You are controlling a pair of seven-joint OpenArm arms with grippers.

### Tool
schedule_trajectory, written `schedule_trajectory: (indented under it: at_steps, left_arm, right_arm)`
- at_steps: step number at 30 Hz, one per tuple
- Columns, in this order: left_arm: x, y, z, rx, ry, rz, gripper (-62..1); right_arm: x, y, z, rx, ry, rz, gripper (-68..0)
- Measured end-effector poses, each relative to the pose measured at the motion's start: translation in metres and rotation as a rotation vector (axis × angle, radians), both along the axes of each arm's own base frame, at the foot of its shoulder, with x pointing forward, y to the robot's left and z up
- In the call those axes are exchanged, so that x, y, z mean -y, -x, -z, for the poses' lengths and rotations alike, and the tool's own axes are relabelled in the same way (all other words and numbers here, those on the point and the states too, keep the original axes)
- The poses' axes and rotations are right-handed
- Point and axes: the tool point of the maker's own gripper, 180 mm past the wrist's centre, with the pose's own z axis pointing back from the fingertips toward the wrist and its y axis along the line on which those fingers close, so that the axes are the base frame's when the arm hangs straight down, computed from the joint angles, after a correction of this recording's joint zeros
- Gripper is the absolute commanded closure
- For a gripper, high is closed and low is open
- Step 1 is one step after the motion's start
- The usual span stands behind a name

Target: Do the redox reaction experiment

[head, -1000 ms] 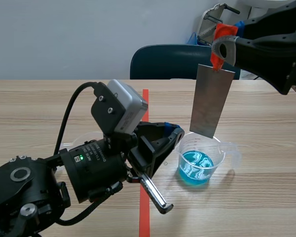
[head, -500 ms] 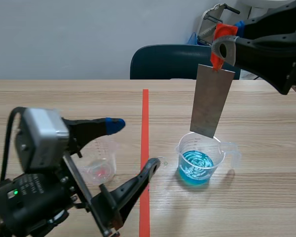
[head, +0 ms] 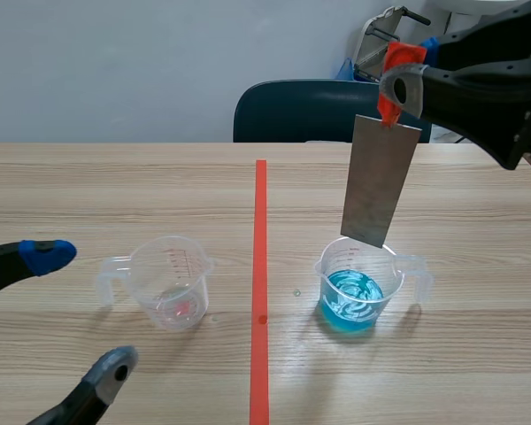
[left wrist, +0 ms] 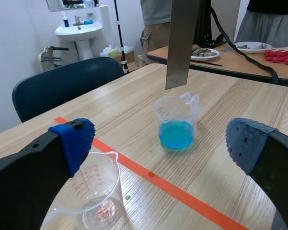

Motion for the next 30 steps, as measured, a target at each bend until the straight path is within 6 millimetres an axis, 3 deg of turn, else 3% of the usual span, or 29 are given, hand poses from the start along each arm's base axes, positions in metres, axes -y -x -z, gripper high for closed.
schedule_trajectory:
  at_steps: [5, 20, 30]
  left_arm:
    - [-0.014, 0.007, 0.002, -0.022, -0.030, -0.032, -62.3]
    - [-0.028, 0.035, 0.023, -0.051, -0.195, -0.029, -62.3]
    - [-0.037, 0.037, 0.022, -0.036, -0.223, -0.085, -62.3]
  right_arm:
    - [0.000, 0.000, 0.000, 0.000, 0.000, 0.000, -0.7]
    - [0.000, 0.000, 0.000, 0.000, 0.000, 0.000, -0.7]
    - [0.000, 0.000, 0.000, 0.001, -0.002, -0.001, -0.7]
